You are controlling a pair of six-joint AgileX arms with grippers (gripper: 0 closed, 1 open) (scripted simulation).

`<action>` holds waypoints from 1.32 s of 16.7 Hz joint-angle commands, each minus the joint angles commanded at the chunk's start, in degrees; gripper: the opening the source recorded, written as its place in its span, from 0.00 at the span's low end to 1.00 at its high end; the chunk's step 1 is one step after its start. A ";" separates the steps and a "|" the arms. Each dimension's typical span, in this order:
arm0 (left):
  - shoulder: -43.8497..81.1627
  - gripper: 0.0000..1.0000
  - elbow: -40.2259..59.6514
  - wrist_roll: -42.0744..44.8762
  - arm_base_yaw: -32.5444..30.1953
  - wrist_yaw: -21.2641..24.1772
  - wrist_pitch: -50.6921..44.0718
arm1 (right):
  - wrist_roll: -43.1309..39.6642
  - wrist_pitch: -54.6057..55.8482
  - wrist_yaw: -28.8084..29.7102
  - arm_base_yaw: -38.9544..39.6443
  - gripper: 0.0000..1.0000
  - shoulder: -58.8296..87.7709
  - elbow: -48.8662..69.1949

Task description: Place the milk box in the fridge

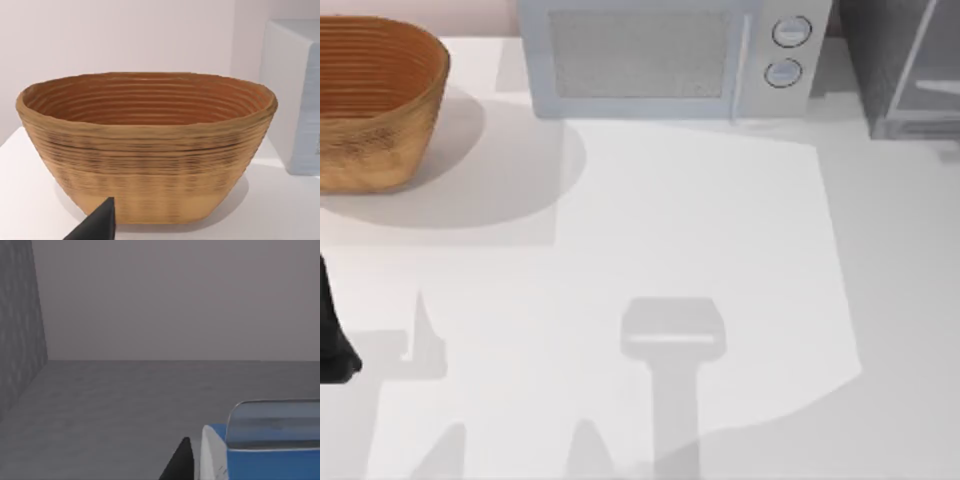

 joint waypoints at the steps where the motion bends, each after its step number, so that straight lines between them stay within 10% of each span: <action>1: 0.00 1.00 0.00 0.00 0.00 0.00 0.00 | -0.05 -0.31 0.04 0.09 0.00 0.26 0.72; 20: 0.00 1.00 0.00 0.00 0.00 0.00 0.00 | -0.14 -21.27 3.42 3.23 0.00 15.07 36.22; 22: 0.00 1.00 0.00 0.00 0.00 0.00 0.00 | -0.14 -21.27 3.42 3.23 0.15 15.07 36.22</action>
